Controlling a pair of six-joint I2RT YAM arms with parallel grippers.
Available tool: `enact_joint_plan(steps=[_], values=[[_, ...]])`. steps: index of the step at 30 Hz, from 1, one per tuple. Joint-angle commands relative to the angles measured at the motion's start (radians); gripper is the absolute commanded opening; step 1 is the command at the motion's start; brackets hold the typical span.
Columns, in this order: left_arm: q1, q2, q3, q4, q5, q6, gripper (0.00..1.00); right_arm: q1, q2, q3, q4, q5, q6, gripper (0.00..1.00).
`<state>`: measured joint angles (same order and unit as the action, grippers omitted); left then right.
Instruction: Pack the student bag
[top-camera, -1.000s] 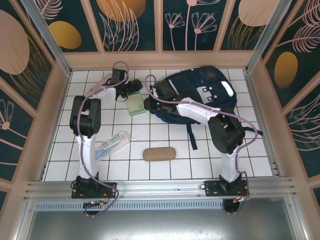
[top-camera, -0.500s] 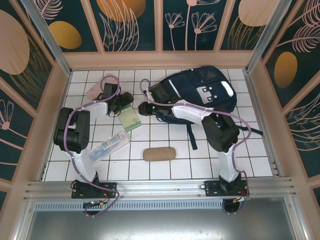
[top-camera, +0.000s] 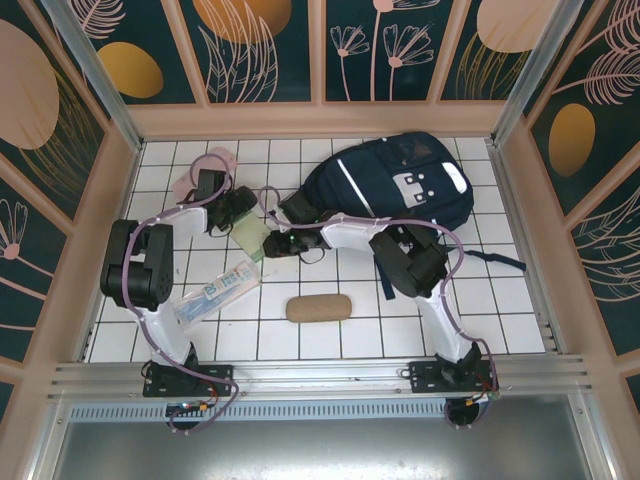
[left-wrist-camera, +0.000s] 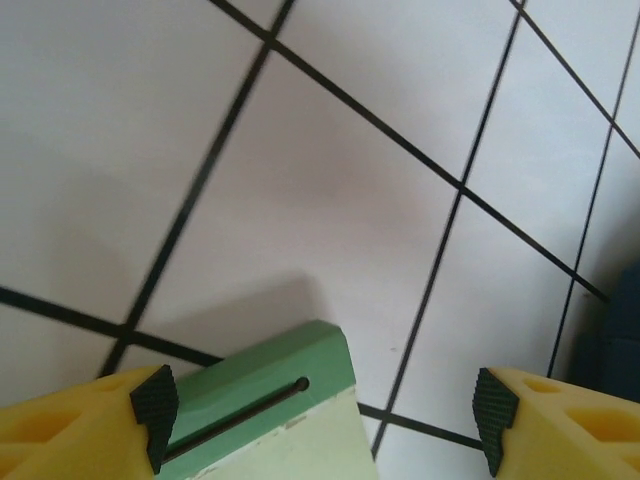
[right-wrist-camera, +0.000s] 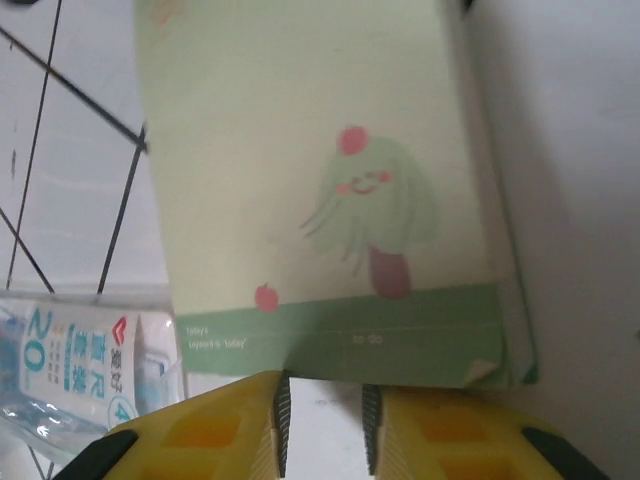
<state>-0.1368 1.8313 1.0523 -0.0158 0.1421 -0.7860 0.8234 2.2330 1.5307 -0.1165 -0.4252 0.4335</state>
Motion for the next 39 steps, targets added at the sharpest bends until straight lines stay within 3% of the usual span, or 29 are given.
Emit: enact_joint_plan(steps=[1, 10, 22, 31, 39], values=[[0.008, -0.033, -0.053, -0.105, -0.030, 0.014, 0.80, -0.064, 0.058, 0.054, -0.029, 0.085, 0.007, 0.30], [0.008, -0.165, -0.204, -0.047, 0.078, -0.047, 0.80, -0.127, 0.056, 0.136, -0.072, 0.077, -0.007, 0.38], [0.009, -0.162, -0.091, -0.241, -0.152, 0.153, 0.85, -0.075, 0.092, 0.127, -0.091, 0.100, 0.093, 0.39], [0.010, -0.052, -0.140, -0.117, 0.064, 0.156, 0.78, -0.052, 0.136, 0.173, -0.107, 0.073, 0.102, 0.28], [0.011, -0.112, -0.199, -0.016, 0.266, 0.123, 0.67, -0.030, 0.177, 0.219, -0.110, 0.031, 0.106, 0.22]])
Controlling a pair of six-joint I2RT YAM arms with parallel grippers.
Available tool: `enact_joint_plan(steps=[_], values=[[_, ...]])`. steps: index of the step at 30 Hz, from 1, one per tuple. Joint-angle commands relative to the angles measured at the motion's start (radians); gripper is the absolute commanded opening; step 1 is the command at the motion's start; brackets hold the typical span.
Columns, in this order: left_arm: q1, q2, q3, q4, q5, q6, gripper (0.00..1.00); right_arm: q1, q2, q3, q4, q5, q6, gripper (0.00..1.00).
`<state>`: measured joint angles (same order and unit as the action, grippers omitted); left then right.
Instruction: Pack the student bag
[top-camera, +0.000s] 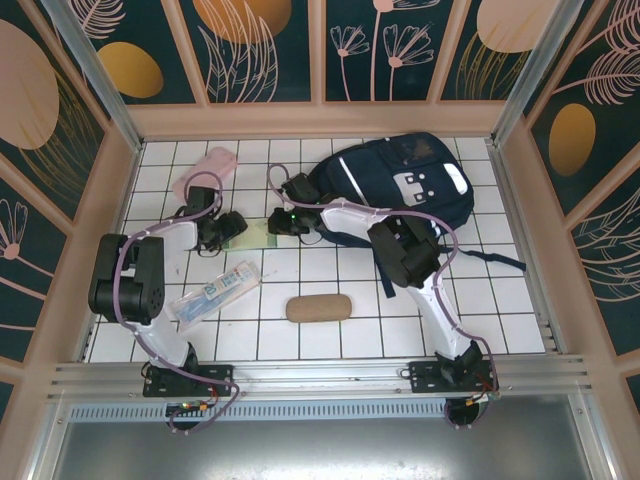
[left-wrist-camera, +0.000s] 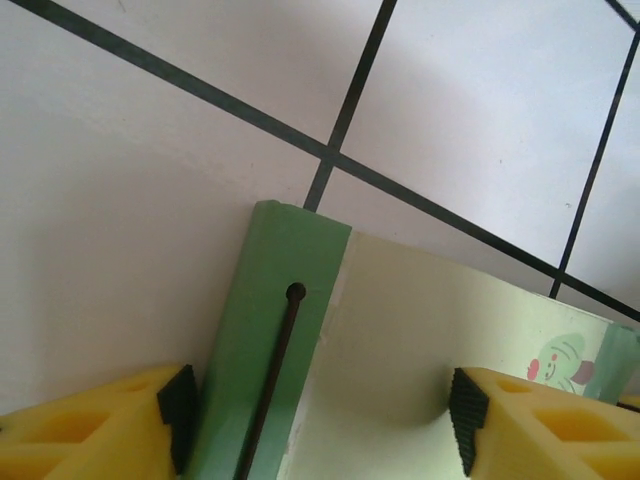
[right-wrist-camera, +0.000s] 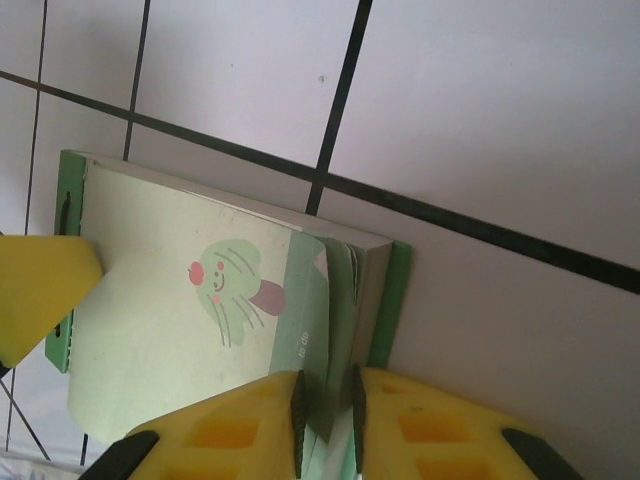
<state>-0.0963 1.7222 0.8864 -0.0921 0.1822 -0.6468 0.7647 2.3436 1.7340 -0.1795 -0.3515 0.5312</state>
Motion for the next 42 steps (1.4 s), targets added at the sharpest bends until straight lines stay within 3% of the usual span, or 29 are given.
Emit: enact_joint_plan(steps=[1, 3, 7, 14, 18, 21, 27, 31, 37, 42], values=[[-0.026, -0.042, -0.044, 0.079, 0.260, -0.027, 0.65, 0.028, 0.068, 0.018, -0.048, -0.042, 0.012, 0.23], [-0.013, -0.083, -0.066, 0.124, 0.334, -0.057, 0.59, 0.027, 0.068, 0.016, -0.049, -0.037, 0.012, 0.22], [0.019, -0.159, -0.113, 0.242, 0.445, -0.126, 0.60, 0.025, 0.066, 0.008, -0.049, -0.030, 0.010, 0.22], [0.036, -0.183, -0.150, 0.383, 0.522, -0.201, 0.60, 0.021, 0.060, 0.002, -0.048, -0.026, 0.010, 0.22], [0.046, -0.176, -0.161, 0.387, 0.514, -0.204, 0.59, 0.019, 0.053, -0.008, -0.043, -0.024, 0.011, 0.22], [0.046, -0.156, -0.133, 0.295, 0.473, -0.153, 0.53, 0.018, 0.047, -0.014, -0.043, -0.020, 0.010, 0.22], [0.045, -0.165, -0.094, 0.160, 0.374, -0.077, 0.17, 0.002, -0.021, -0.008, -0.070, 0.044, -0.031, 0.31], [0.045, -0.186, -0.070, 0.123, 0.346, -0.061, 0.06, -0.013, -0.104, 0.022, -0.112, 0.093, -0.093, 0.40], [0.046, -0.242, -0.027, 0.103, 0.347, -0.069, 0.03, -0.049, -0.228, 0.068, -0.240, 0.310, -0.215, 0.52], [0.046, -0.259, 0.002, 0.125, 0.381, -0.104, 0.03, -0.117, -0.271, 0.063, -0.330, 0.467, -0.304, 0.52]])
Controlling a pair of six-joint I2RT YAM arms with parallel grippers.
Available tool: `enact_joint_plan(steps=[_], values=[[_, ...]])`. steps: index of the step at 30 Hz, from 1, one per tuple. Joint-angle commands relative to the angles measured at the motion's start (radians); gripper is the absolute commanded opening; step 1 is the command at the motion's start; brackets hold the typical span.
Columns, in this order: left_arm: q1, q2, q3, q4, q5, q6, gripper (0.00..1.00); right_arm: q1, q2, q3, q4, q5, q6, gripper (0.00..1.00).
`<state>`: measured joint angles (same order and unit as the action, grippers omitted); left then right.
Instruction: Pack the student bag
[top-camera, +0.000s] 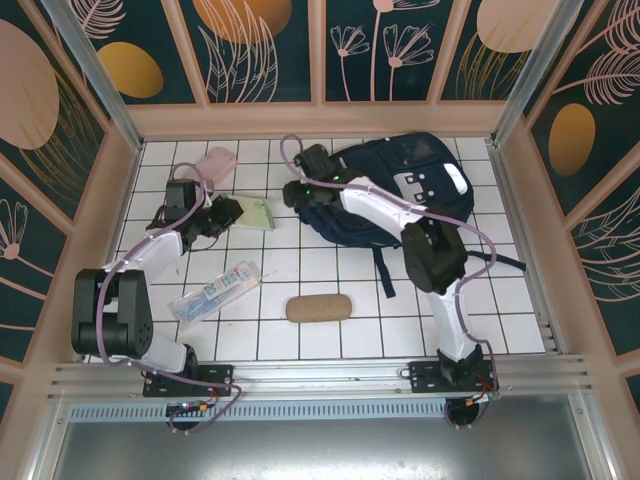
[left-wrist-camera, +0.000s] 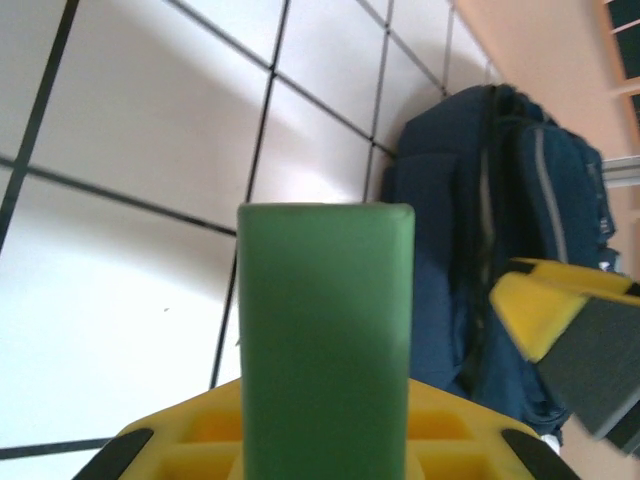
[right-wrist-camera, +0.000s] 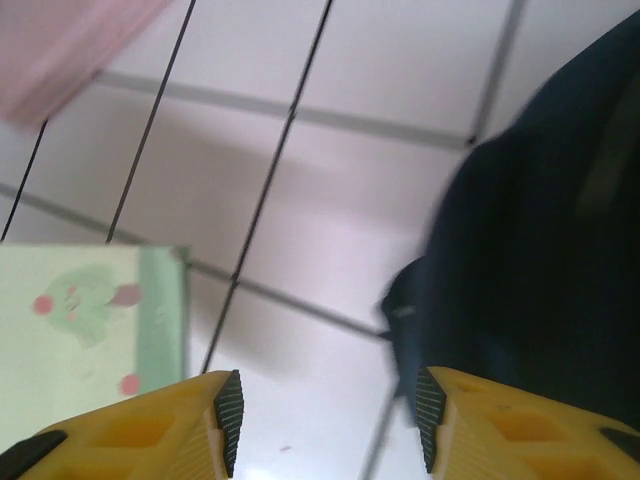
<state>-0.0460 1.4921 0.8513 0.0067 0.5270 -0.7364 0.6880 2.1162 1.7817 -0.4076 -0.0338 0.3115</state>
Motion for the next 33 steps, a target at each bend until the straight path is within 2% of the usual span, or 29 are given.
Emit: enact_joint_plan(steps=[1, 7, 11, 13, 14, 18, 19, 24, 32, 33], values=[[-0.005, -0.032, 0.043, 0.030, 0.041, -0.020, 0.03, -0.051, -0.046, 0.011, -0.115, 0.171, -0.100, 0.52], [-0.005, -0.049, 0.040, 0.071, 0.061, -0.059, 0.02, -0.078, -0.036, -0.038, -0.144, 0.244, -0.176, 0.57], [-0.005, -0.051, 0.033, 0.091, 0.082, -0.076, 0.02, -0.082, -0.009, -0.079, -0.146, 0.275, -0.178, 0.56], [-0.005, -0.052, 0.027, 0.127, 0.087, -0.098, 0.02, -0.083, 0.005, -0.087, -0.146, 0.289, -0.170, 0.53], [-0.005, -0.050, 0.024, 0.144, 0.091, -0.109, 0.02, -0.082, 0.011, -0.087, -0.146, 0.301, -0.165, 0.47], [-0.005, -0.052, -0.019, 0.283, 0.123, -0.209, 0.01, -0.086, 0.008, -0.069, -0.142, 0.340, -0.161, 0.02], [-0.006, -0.054, -0.031, 0.315, 0.120, -0.231, 0.01, -0.086, -0.005, -0.066, -0.135, 0.344, -0.165, 0.00], [-0.037, -0.035, -0.093, 0.511, 0.103, -0.367, 0.00, -0.089, -0.096, -0.015, -0.120, 0.343, -0.186, 0.00], [-0.207, 0.094, -0.003, 0.667, 0.004, -0.488, 0.00, -0.136, -0.241, 0.071, -0.092, 0.221, -0.193, 0.00], [-0.229, 0.119, 0.018, 0.687, -0.011, -0.507, 0.00, -0.172, -0.256, 0.073, -0.088, 0.200, -0.186, 0.00]])
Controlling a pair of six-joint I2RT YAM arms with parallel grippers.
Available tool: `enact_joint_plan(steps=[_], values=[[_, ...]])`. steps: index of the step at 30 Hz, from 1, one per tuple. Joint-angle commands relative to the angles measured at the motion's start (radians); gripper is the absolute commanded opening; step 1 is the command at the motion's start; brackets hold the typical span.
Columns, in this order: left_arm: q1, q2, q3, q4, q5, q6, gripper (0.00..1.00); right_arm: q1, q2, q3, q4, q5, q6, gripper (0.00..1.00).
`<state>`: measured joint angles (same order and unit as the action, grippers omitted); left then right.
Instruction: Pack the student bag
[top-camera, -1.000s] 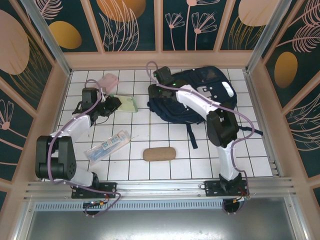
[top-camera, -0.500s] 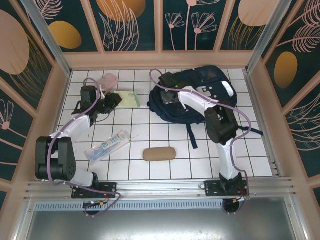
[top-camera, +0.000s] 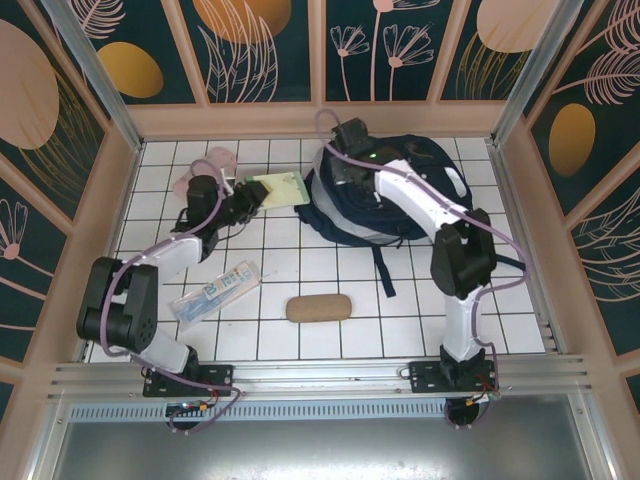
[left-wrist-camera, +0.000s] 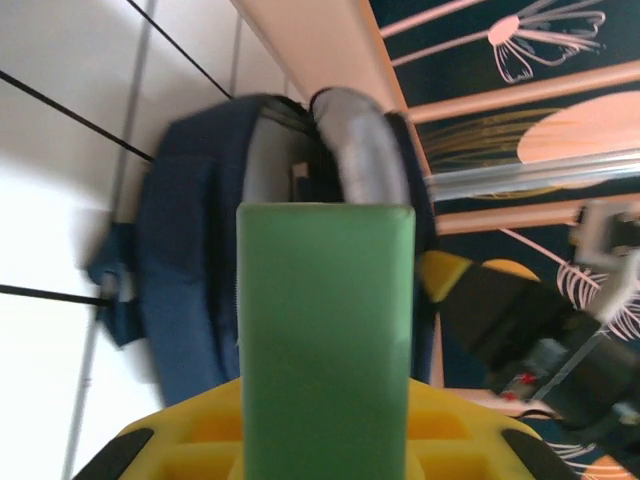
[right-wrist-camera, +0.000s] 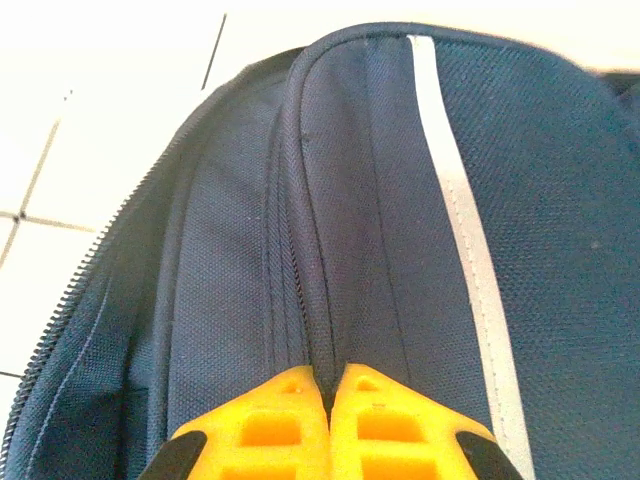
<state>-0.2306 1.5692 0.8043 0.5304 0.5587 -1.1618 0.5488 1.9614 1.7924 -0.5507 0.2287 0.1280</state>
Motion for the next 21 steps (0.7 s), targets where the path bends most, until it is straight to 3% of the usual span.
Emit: enact_joint_plan(steps=[1, 12, 19, 21], values=[[-0.067, 0.073, 0.088, 0.180, -0.057, -0.102, 0.00, -0.051, -0.117, 0.062, 0.061, -0.085, 0.008, 0.00], [-0.297, 0.491, 0.497, 0.244, -0.128, -0.226, 0.00, -0.185, -0.255, 0.014, 0.155, -0.348, 0.147, 0.00], [-0.409, 0.734, 0.856, -0.021, -0.186, -0.140, 0.00, -0.194, -0.261, 0.004, 0.153, -0.374, 0.172, 0.00], [-0.434, 0.804, 0.976, -0.138, -0.196, -0.086, 0.09, -0.195, -0.263, -0.009, 0.160, -0.379, 0.177, 0.00]])
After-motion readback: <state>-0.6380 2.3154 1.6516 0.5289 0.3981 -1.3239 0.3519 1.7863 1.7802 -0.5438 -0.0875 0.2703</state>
